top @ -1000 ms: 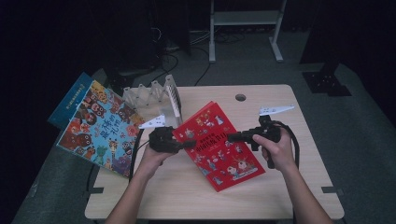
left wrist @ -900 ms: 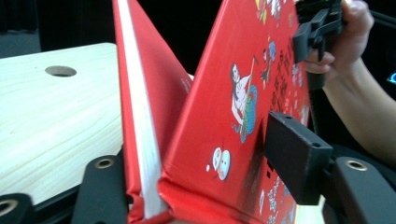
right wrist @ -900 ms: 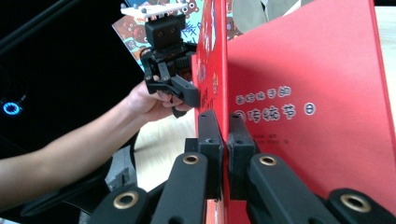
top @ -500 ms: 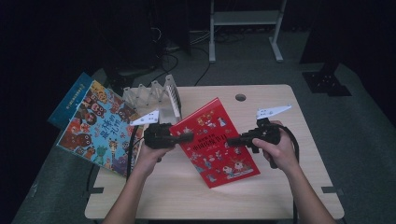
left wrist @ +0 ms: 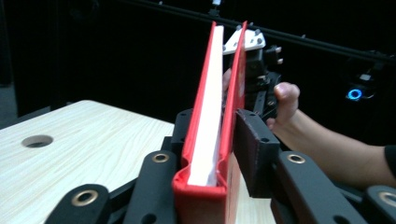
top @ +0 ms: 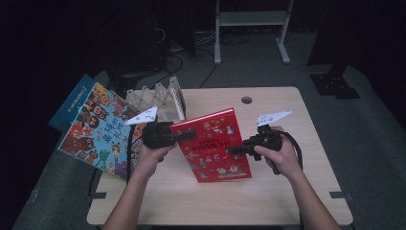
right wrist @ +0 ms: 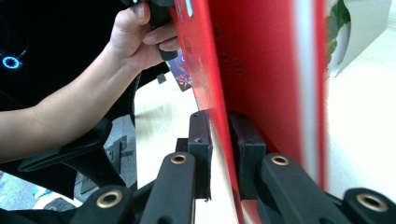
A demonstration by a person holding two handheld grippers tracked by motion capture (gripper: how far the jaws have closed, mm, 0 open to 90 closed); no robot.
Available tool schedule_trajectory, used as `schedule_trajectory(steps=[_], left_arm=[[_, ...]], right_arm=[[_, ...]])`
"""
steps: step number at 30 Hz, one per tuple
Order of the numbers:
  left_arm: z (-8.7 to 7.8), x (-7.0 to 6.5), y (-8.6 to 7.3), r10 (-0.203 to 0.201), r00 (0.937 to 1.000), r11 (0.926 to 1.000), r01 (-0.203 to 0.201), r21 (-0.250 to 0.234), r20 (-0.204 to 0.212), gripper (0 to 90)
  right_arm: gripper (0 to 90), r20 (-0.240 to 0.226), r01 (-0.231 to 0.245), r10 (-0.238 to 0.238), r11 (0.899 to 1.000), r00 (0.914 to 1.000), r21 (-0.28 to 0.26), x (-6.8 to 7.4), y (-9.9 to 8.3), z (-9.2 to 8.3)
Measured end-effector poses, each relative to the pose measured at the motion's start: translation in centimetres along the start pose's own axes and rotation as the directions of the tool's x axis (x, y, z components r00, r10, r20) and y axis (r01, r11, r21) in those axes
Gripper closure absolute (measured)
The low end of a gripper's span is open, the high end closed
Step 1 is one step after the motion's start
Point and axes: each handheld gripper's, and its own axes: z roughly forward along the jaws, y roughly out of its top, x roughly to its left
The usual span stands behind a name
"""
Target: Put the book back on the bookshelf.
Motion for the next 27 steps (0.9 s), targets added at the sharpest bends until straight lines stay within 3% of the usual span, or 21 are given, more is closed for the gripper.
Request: schedule_trajectory(steps=[8, 23, 27], left_arm=[[0.3, -0.7, 1.2, 0.014, 0.9996, 0.9998, -0.015, 0.014, 0.025, 75.3], [0.6, -1.2, 2.3, 0.039, 0.9992, 0.9971, -0.039, 0.065, 0.012, 78.5], [-0.1, -1.0, 2.5, 0.040, 0.9991, 0.9981, -0.039, 0.049, -0.016, 79.0]], right_arm=[[74.6, 0.007, 0.023, -0.023, 1.000, 0.9997, -0.002, -0.2, -0.3, 0.3], [64.0, 0.001, 0.088, -0.088, 0.996, 0.9962, 0.016, -0.5, -1.0, 0.4], [59.9, 0.055, 0.098, -0.100, 0.994, 0.9935, 0.043, -0.9, -1.8, 0.0]])
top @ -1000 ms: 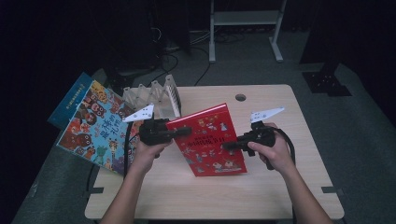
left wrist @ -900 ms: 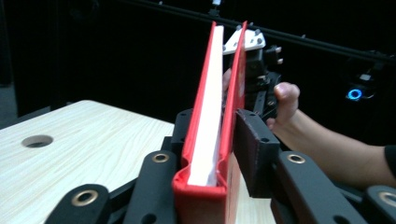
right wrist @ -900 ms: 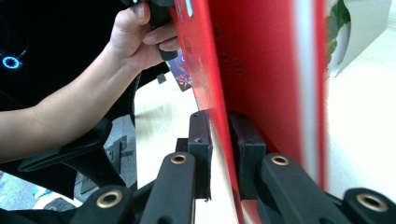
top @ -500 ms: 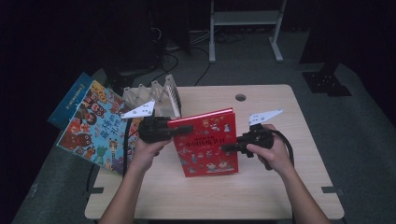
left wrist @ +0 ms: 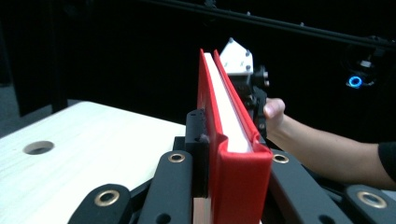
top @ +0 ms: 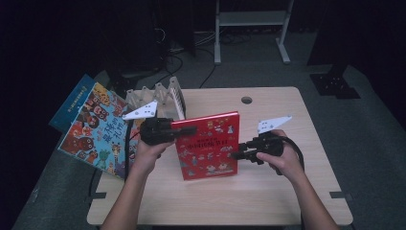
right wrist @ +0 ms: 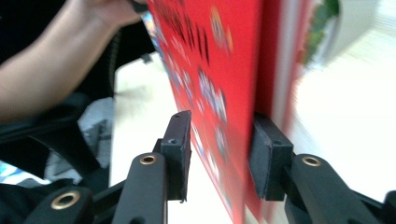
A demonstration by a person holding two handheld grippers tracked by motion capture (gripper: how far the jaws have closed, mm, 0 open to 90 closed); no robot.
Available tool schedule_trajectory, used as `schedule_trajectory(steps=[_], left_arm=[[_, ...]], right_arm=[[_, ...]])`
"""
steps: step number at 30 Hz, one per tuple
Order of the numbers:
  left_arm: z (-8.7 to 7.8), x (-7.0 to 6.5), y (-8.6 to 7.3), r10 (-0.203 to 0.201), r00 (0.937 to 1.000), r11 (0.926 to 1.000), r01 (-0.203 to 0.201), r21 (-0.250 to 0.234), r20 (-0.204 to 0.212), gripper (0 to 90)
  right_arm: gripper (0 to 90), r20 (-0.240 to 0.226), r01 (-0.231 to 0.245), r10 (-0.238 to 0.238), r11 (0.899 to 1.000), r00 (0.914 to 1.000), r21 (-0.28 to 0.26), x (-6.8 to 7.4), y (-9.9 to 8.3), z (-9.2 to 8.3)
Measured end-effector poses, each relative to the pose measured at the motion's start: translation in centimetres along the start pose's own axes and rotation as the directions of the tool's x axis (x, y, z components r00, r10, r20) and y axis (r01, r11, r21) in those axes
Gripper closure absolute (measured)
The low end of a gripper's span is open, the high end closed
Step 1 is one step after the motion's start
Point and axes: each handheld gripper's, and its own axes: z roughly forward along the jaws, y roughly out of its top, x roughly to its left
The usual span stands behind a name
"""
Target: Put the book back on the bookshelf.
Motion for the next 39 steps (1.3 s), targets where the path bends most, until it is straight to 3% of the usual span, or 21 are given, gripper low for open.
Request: schedule_trajectory(steps=[2, 6, 11, 14, 17, 18, 21, 22, 23, 26, 28, 29, 30, 32, 37, 39], left_arm=[[-0.3, 0.0, 0.1, 0.001, 1.0000, 1.0000, -0.001, -0.005, -0.008, 79.2], [-0.6, 0.0, 0.2, 0.004, 0.9997, 1.0000, -0.004, -0.001, -0.026, 79.2], [-1.0, -0.2, 0.3, 0.008, 0.9988, 1.0000, -0.008, -0.002, -0.048, 79.1], [-1.2, -0.3, 0.5, 0.008, 0.9972, 0.9999, -0.008, 0.006, -0.074, 79.1], [-1.5, -0.6, 0.6, 0.014, 0.9942, 0.9997, -0.012, 0.022, -0.107, 79.1], [-1.6, -0.7, 0.7, 0.019, 0.9929, 0.9994, -0.015, 0.029, -0.117, 79.1], [-2.0, -0.9, 0.8, 0.036, 0.9874, 0.9983, -0.029, 0.050, -0.154, 79.1], [-2.1, -0.9, 0.9, 0.036, 0.9858, 0.9981, -0.027, 0.054, -0.164, 79.0], [-2.2, -0.9, 0.9, 0.038, 0.9846, 0.9980, -0.029, 0.056, -0.171, 79.1], [-2.8, -1.0, 1.0, 0.043, 0.9802, 0.9977, -0.032, 0.060, -0.193, 79.1], [-3.2, -1.0, 1.1, 0.039, 0.9764, 0.9981, -0.027, 0.056, -0.213, 79.0], [-3.5, -1.0, 1.1, 0.041, 0.9741, 0.9980, -0.029, 0.057, -0.222, 79.0], [-3.8, -1.0, 1.1, 0.044, 0.9715, 0.9979, -0.031, 0.056, -0.233, 79.0], [-4.4, -1.1, 1.2, 0.039, 0.9662, 0.9983, -0.026, 0.052, -0.255, 79.0], [-5.9, -1.0, 1.3, 0.040, 0.9485, 0.9986, -0.027, 0.047, -0.314, 79.1], [-6.4, -1.0, 1.3, 0.045, 0.9413, 0.9984, -0.031, 0.048, -0.335, 79.0]], right_arm=[[58.0, 0.030, 0.004, -0.005, 1.000, 0.9995, 0.024, -0.3, -0.6, -0.1], [54.4, 0.042, -0.006, 0.005, 0.999, 0.9991, 0.032, -0.5, -1.4, 0.0], [40.6, 0.112, 0.028, -0.030, 0.999, 0.9932, 0.020, -1.0, -2.0, -0.2], [35.4, 0.183, 0.044, -0.047, 0.999, 0.9820, 0.020, -1.4, -2.5, -0.4], [33.2, 0.259, 0.031, -0.038, 0.999, 0.9650, 0.031, -1.9, -3.4, -0.4], [32.3, 0.286, 0.026, -0.035, 0.999, 0.9575, 0.036, -2.2, -3.7, -0.4], [31.6, 0.381, -0.013, -0.007, 0.999, 0.9244, 0.050, -2.9, -4.8, -0.5], [30.3, 0.422, -0.030, 0.002, 0.998, 0.9064, 0.059, -3.4, -5.3, -0.6], [29.9, 0.447, -0.039, 0.005, 0.997, 0.8947, 0.068, -3.8, -5.7, -0.6], [29.6, 0.485, -0.077, 0.032, 0.994, 0.8740, 0.073, -4.8, -6.7, -0.8], [29.9, 0.523, -0.099, 0.046, 0.992, 0.8513, 0.075, -5.3, -7.2, -1.0], [29.8, 0.533, -0.107, 0.053, 0.992, 0.8443, 0.070, -5.6, -7.5, -1.1], [29.5, 0.543, -0.114, 0.062, 0.991, 0.8378, 0.063, -5.9, -7.7, -1.2], [29.4, 0.577, -0.129, 0.067, 0.989, 0.8142, 0.067, -6.4, -8.2, -1.3], [29.3, 0.632, -0.167, 0.082, 0.983, 0.7707, 0.076, -7.6, -9.5, -1.5], [29.0, 0.641, -0.180, 0.090, 0.981, 0.7627, 0.077, -7.8, -9.6, -1.5]])
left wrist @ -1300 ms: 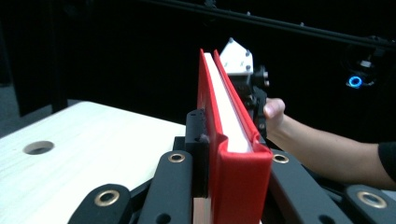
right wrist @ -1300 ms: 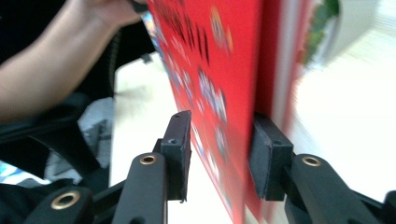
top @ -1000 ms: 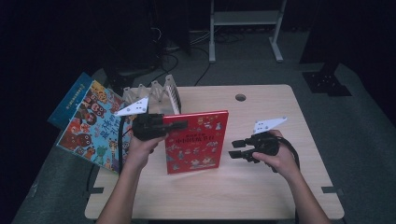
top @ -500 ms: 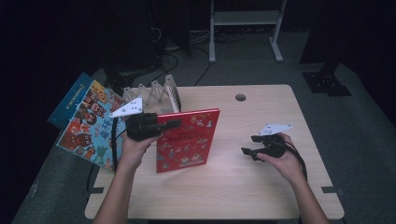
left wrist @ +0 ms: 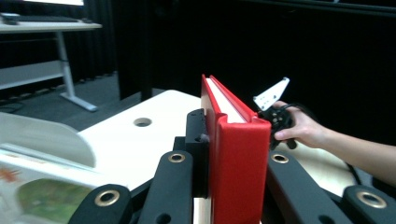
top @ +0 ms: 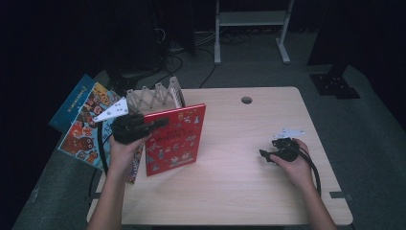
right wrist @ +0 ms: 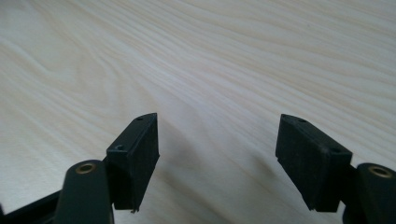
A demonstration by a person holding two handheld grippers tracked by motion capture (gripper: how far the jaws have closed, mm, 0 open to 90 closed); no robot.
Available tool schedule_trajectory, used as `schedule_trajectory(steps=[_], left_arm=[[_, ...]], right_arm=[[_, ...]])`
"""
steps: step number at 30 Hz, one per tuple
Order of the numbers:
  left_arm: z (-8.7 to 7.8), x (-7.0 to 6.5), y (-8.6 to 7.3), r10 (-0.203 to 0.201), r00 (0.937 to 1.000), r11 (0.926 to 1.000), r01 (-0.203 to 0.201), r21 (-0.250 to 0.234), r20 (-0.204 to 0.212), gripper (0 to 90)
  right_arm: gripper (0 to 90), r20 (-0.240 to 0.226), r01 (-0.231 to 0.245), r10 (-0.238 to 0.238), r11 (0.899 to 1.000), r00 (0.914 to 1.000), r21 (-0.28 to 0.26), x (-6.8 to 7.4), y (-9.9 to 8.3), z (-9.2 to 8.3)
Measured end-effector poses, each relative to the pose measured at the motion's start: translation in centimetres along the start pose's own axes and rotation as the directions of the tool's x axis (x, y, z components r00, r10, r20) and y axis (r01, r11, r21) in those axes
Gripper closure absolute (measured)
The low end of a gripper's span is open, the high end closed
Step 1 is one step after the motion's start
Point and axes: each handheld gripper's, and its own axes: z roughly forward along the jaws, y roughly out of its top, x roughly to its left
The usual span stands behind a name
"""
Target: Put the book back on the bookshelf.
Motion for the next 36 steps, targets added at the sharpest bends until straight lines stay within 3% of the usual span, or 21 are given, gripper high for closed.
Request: schedule_trajectory(steps=[3, 8, 10, 13, 20, 23, 24, 32, 36], left_arm=[[-0.9, 0.4, 0.0, 0.002, 0.9995, 1.0000, -0.003, -0.009, -0.033, 79.0], [-2.7, 1.0, 0.0, -0.011, 0.9960, 0.9993, 0.008, -0.037, -0.089, 79.1], [-3.3, 1.2, 0.0, -0.016, 0.9942, 0.9989, 0.011, -0.046, -0.107, 79.1], [-4.2, 1.5, -0.1, -0.027, 0.9899, 0.9980, 0.018, -0.060, -0.140, 79.1], [-5.6, 2.1, -0.3, -0.040, 0.9768, 0.9964, 0.023, -0.082, -0.211, 79.1], [-6.0, 2.3, -0.4, -0.047, 0.9680, 0.9954, 0.025, -0.092, -0.247, 79.1], [-6.0, 2.3, -0.4, -0.047, 0.9680, 0.9954, 0.025, -0.092, -0.247, 79.1], [-6.3, 3.1, -0.6, -0.057, 0.9349, 0.9943, 0.022, -0.104, -0.350, 79.1], [-6.1, 3.6, -0.9, -0.075, 0.9216, 0.9919, 0.030, -0.123, -0.381, 79.1]], right_arm=[[28.2, 0.041, -0.003, 0.002, 1.000, 0.9992, 0.029, -0.2, -0.1, 0.4], [24.5, 0.028, -0.025, 0.025, 0.999, 0.9993, 0.026, -0.5, -0.4, 0.6], [18.3, 0.028, -0.032, 0.031, 0.999, 0.9991, 0.015, -0.6, -0.5, 0.7], [13.7, 0.035, -0.036, 0.036, 0.999, 0.9987, -0.002, -0.5, -0.7, 1.0], [12.6, 0.039, -0.040, 0.040, 0.999, 0.9984, -0.001, -0.5, -0.7, 1.0], [12.6, 0.040, -0.041, 0.041, 0.999, 0.9983, -0.001, -0.5, -0.7, 1.0], [12.6, 0.040, -0.042, 0.042, 0.999, 0.9983, -0.001, -0.5, -0.7, 1.0], [12.6, 0.041, -0.041, 0.041, 0.999, 0.9983, -0.001, -0.5, -0.7, 1.0], [12.7, 0.040, -0.041, 0.041, 0.999, 0.9983, 0.000, -0.5, -0.7, 1.0]])
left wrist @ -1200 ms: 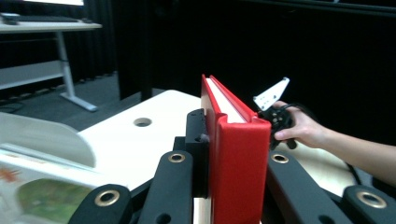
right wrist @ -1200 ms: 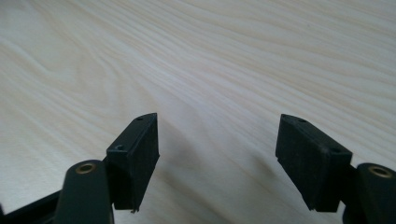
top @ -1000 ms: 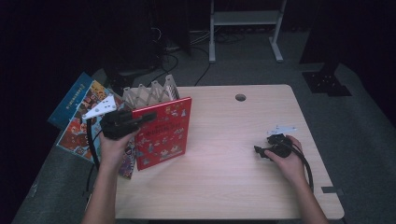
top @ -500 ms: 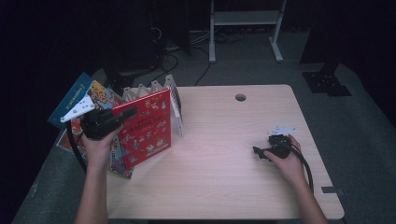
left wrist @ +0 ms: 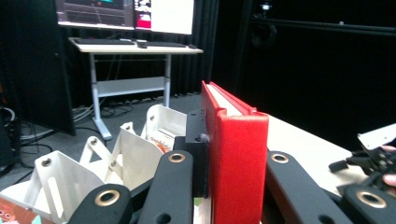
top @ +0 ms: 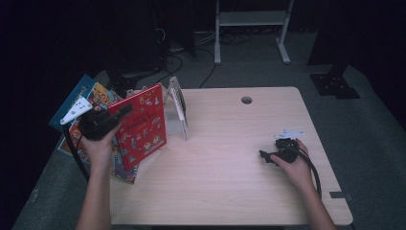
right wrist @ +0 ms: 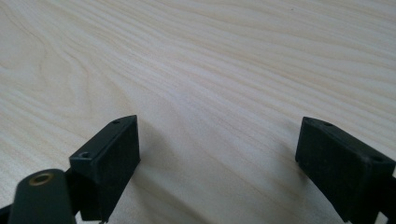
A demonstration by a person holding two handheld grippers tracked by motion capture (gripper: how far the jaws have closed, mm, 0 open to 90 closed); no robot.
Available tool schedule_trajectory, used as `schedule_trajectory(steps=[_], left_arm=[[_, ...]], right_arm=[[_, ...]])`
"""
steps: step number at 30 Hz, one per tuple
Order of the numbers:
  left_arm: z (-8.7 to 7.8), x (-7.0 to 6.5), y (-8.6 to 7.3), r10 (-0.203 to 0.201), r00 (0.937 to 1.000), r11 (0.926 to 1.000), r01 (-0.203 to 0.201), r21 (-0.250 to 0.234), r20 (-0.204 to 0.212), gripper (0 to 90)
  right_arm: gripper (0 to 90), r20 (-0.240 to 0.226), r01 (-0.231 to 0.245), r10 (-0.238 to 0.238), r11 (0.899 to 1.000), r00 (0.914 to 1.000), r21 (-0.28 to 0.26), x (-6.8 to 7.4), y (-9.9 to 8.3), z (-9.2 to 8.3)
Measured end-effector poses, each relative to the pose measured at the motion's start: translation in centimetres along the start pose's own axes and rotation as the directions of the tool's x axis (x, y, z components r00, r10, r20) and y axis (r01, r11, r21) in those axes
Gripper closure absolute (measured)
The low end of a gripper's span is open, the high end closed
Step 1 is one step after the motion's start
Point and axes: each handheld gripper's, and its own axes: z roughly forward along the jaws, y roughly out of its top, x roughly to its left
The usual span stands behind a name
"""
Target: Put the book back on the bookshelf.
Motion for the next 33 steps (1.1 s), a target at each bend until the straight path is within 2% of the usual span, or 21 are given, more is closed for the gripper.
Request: schedule_trajectory(steps=[9, 16, 19, 30, 33], left_arm=[[1.1, 0.8, -0.4, -0.005, 0.9945, 0.9999, 0.003, -0.011, -0.105, 79.1], [2.4, 1.9, -0.8, -0.022, 0.9893, 0.9995, 0.018, -0.024, -0.145, 79.1], [3.1, 2.4, -1.0, -0.031, 0.9889, 0.9993, 0.027, -0.024, -0.145, 79.1], [5.1, 3.7, -0.5, -0.022, 0.9826, 0.9993, 0.016, -0.034, -0.184, 79.1], [5.7, 4.2, -0.7, -0.032, 0.9796, 0.9980, 0.020, -0.061, -0.198, 79.0]], right_arm=[[12.7, 0.001, 0.001, -0.001, 1.000, 1.0000, 0.000, 0.0, 0.0, 0.0], [12.7, 0.003, 0.000, 0.000, 1.000, 1.0000, -0.001, -0.1, 0.0, 0.0], [12.7, 0.002, -0.001, 0.001, 1.000, 1.0000, -0.001, -0.1, 0.0, 0.0], [12.7, 0.003, -0.005, 0.005, 1.000, 1.0000, -0.001, -0.2, 0.0, 0.0], [12.7, 0.002, -0.002, 0.002, 1.000, 1.0000, -0.002, -0.2, 0.0, 0.0]])
